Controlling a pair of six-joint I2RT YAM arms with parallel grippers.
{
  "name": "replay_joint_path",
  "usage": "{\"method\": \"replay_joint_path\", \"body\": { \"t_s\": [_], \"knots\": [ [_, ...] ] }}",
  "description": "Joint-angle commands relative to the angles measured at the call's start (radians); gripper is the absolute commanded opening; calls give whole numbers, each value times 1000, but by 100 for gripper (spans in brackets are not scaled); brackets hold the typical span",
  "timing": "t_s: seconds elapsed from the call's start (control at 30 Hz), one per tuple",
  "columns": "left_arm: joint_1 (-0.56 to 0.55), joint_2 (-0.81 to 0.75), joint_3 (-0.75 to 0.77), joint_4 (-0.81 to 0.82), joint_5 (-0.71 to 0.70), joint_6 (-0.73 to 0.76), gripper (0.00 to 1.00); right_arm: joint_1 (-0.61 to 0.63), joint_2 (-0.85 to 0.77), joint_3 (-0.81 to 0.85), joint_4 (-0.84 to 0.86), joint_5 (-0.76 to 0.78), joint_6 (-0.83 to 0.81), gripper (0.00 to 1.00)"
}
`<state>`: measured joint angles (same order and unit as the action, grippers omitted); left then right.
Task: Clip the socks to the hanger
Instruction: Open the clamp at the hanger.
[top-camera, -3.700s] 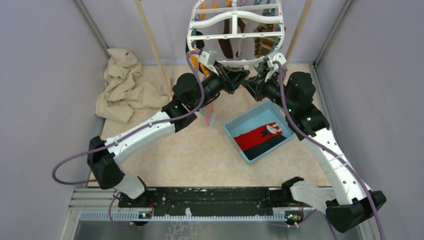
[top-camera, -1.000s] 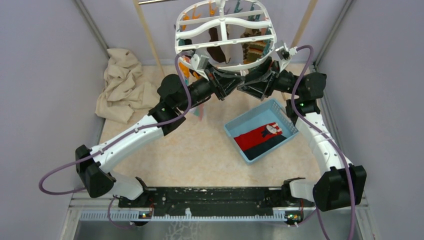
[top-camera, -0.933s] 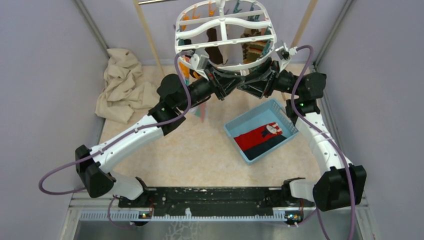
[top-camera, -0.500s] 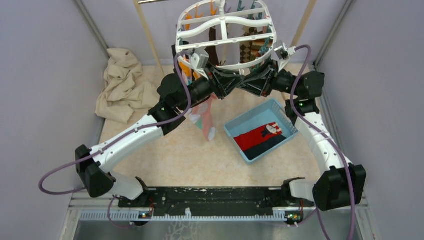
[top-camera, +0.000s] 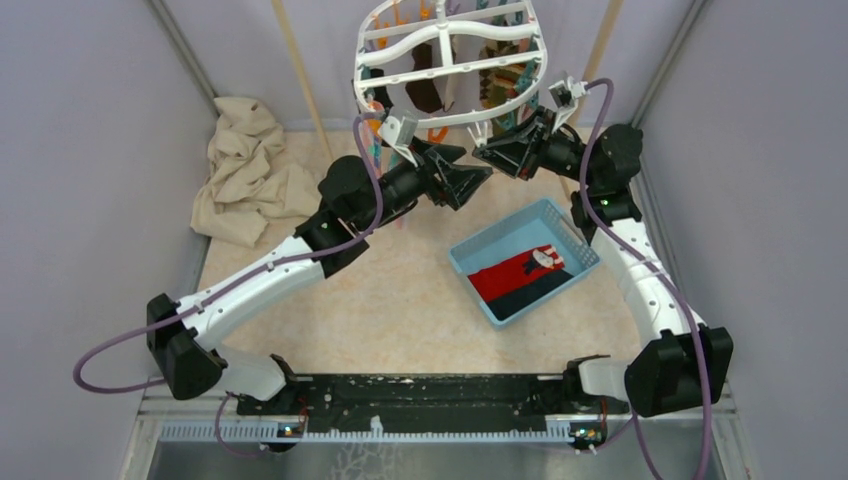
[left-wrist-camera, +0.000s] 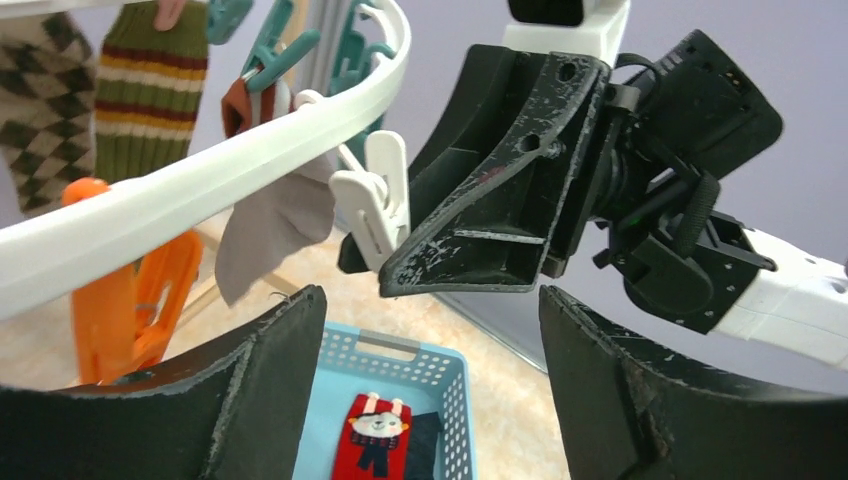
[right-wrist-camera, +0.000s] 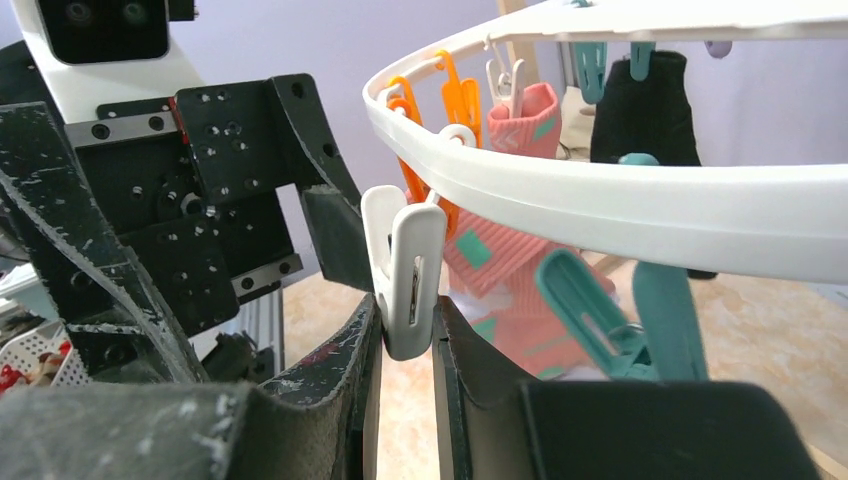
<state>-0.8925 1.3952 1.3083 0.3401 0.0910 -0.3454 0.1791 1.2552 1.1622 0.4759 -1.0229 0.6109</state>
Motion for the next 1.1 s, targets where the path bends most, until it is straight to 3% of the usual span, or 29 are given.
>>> {"method": "replay_joint_path", "body": {
  "t_s": [0.0, 0.4, 0.7, 1.07],
  "knots": [
    [-5, -54, -25, -5, -134, 22, 85, -1, 5, 48, -17, 32, -51, 0],
    [-6, 50, 150, -88, -407, -64, 81, 0, 6, 84, -153, 89, -159, 0],
    [-6, 117, 221, -101, -368, -128, 79, 25, 7, 136, -301, 164, -276, 0],
    [-7, 123, 216, -120, -417, -181, 78, 98, 8, 198, -470, 314, -421, 0]
  ]
}}
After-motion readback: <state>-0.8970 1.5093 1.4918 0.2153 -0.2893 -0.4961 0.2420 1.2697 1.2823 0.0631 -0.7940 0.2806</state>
